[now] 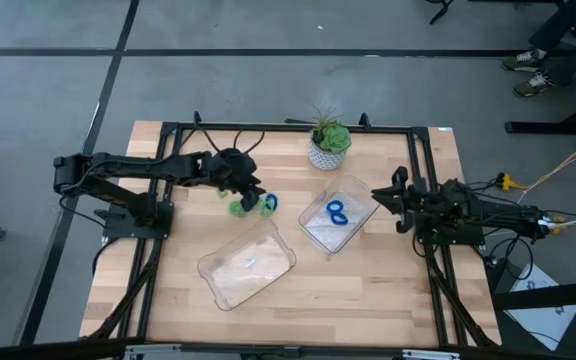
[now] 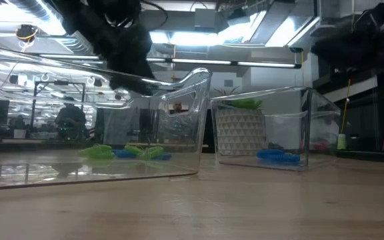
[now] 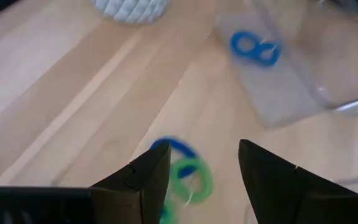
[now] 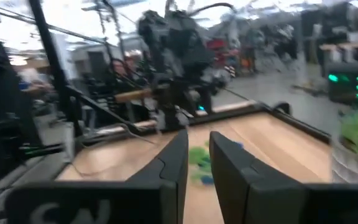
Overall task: Sort spring keychains
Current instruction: Put the green spring keychain into the bottom transparent bin
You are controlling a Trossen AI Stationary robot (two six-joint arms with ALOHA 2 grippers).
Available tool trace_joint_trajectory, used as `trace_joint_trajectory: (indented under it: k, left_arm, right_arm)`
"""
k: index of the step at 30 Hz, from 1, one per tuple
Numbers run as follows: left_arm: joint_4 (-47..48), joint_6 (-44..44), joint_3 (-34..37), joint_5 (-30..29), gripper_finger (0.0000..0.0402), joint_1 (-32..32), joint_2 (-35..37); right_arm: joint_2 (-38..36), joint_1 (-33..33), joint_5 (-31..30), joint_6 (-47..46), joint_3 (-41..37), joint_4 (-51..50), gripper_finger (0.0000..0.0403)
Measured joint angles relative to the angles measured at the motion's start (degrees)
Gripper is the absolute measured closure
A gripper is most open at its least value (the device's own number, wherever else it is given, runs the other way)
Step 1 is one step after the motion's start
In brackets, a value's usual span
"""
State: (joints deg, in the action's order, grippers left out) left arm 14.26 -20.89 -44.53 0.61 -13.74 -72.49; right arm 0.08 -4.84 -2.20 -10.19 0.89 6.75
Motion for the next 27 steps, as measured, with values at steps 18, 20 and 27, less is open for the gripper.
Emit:
trace_joint_trajectory:
  k: [18,20,27]
  left_arm:
    - [25.72,0.07,0.00,-8.64,0.0229,-4.85,0.00]
    - [29.59,0.45,0.00,-9.99,0.0229,-6.00,0.00]
    - [33.39,8.00,0.00,-10.88,0.0229,-8.47,0.00]
  right_arm:
    - [0.11,-0.02,-5.87,1.78,0.07,-5.66,0.0336]
    - [0.11,-0.02,-5.22,1.74,0.07,-5.74,0.0336]
    - [0.11,0.00,-3.65,1.70,0.07,-5.91,0.0336]
